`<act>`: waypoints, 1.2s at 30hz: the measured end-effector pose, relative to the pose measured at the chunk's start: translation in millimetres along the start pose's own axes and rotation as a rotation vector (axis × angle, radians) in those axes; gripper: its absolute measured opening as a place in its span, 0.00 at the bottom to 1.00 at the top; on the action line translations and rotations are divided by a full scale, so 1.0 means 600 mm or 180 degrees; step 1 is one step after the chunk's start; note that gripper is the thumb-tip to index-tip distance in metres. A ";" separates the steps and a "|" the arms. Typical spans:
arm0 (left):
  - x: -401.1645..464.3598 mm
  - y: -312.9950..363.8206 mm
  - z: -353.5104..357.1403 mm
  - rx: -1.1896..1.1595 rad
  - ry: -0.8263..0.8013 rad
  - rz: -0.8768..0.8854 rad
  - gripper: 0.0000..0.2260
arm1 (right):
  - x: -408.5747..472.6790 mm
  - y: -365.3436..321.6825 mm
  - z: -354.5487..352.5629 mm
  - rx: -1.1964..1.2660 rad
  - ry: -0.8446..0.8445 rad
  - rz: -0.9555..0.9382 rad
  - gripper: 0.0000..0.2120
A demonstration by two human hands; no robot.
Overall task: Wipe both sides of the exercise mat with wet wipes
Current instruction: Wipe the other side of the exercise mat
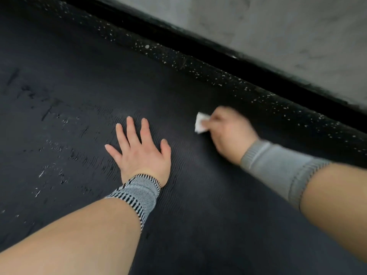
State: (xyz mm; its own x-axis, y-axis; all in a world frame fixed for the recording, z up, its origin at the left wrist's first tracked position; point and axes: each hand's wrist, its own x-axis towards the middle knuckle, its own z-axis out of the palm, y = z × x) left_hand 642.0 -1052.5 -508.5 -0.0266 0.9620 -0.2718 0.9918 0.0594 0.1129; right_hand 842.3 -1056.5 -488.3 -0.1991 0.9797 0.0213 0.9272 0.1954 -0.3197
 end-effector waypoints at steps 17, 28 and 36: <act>0.000 -0.001 -0.006 -0.0135 -0.0140 0.0065 0.33 | -0.044 -0.063 0.015 0.0161 -0.0437 -0.0431 0.11; 0.003 -0.003 -0.008 -0.0155 -0.0280 0.0089 0.33 | 0.018 -0.030 0.010 0.0067 0.0231 0.0347 0.13; 0.003 -0.003 -0.004 -0.0174 -0.0243 0.0064 0.34 | 0.075 0.015 -0.014 0.0018 0.0145 0.0559 0.15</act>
State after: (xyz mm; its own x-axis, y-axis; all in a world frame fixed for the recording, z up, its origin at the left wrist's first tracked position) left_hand 639.9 -1050.0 -506.7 0.0050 0.9401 -0.3408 0.9837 0.0566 0.1705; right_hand 844.3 -1010.4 -481.9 -0.0196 0.9998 0.0075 0.9446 0.0210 -0.3275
